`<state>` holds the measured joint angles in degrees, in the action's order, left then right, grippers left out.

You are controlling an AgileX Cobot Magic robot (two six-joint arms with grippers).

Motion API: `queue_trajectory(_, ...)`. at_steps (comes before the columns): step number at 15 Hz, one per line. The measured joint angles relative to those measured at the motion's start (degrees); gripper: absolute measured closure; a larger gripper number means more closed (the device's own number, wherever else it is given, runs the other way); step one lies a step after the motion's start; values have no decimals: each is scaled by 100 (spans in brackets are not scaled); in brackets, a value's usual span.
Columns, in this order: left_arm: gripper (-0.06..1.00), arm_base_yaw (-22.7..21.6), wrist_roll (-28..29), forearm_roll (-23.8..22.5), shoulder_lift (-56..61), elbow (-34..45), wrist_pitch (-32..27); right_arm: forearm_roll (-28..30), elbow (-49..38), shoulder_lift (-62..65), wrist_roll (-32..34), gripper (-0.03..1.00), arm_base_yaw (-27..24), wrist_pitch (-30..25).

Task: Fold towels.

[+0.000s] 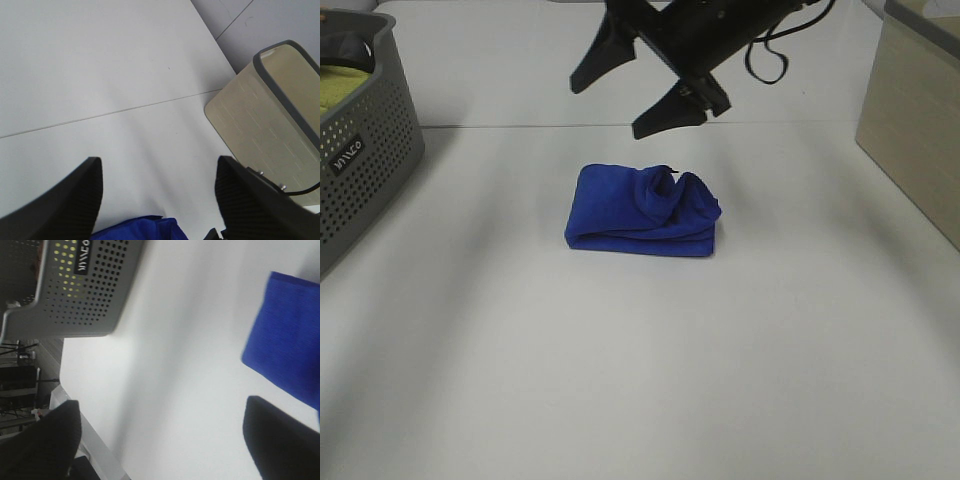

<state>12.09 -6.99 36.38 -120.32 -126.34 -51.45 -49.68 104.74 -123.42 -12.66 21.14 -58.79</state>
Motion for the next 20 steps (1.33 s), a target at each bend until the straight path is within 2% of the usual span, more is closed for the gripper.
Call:
queue_trajectory(2,32,-80,23,-23,11,0,-206,-464,0,-264,-235,14,149,361)
queue_trajectory(4,32,-86,46,-52,11,0,-372,-642,0,-710,-332,14,57,418)
queue_trajectory(11,32,-86,155,-69,11,0,-470,-579,-6,-1266,-355,18,-814,-241)
queue_trajectory(13,32,-86,172,-69,11,0,-470,-344,-6,-1266,-361,18,-911,-481)
queue_trajectory(15,32,-86,172,-69,11,0,-470,126,-6,-1266,-350,18,-934,-619)
queue_trajectory(20,32,-86,172,-80,11,0,-470,905,-6,-1054,-286,18,-934,-733)
